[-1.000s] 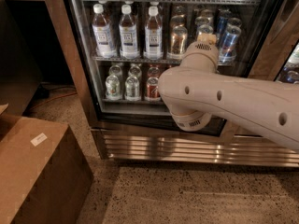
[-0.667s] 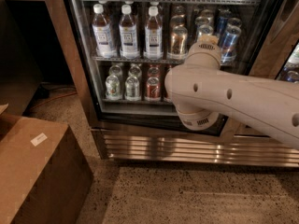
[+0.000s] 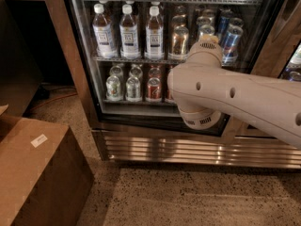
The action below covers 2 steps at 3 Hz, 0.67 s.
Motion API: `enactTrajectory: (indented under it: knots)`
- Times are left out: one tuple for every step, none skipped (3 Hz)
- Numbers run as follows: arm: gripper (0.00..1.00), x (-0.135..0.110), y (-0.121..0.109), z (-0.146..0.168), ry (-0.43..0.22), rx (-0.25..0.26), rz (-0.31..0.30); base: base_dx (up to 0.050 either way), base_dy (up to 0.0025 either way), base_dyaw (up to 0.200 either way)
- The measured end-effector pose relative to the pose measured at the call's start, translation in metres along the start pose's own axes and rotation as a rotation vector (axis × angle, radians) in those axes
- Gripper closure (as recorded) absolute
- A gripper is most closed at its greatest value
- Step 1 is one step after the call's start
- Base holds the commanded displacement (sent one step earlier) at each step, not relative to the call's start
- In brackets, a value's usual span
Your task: Close left fridge door
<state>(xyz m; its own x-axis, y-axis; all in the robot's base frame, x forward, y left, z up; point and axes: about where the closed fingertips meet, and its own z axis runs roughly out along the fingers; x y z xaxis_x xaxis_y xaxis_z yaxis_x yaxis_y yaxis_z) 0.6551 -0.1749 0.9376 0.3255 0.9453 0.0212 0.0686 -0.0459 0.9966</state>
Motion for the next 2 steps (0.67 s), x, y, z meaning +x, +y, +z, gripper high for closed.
enactTrajectory:
  knots:
    - [1.00,0.0017,0.0033,0.0021,0.003,-0.002,-0.001,0.000,0.00000,0.000]
    - [1.00,0.0016,0.0033,0.0022,0.003,-0.003,-0.001,0.000,0.00000,0.000]
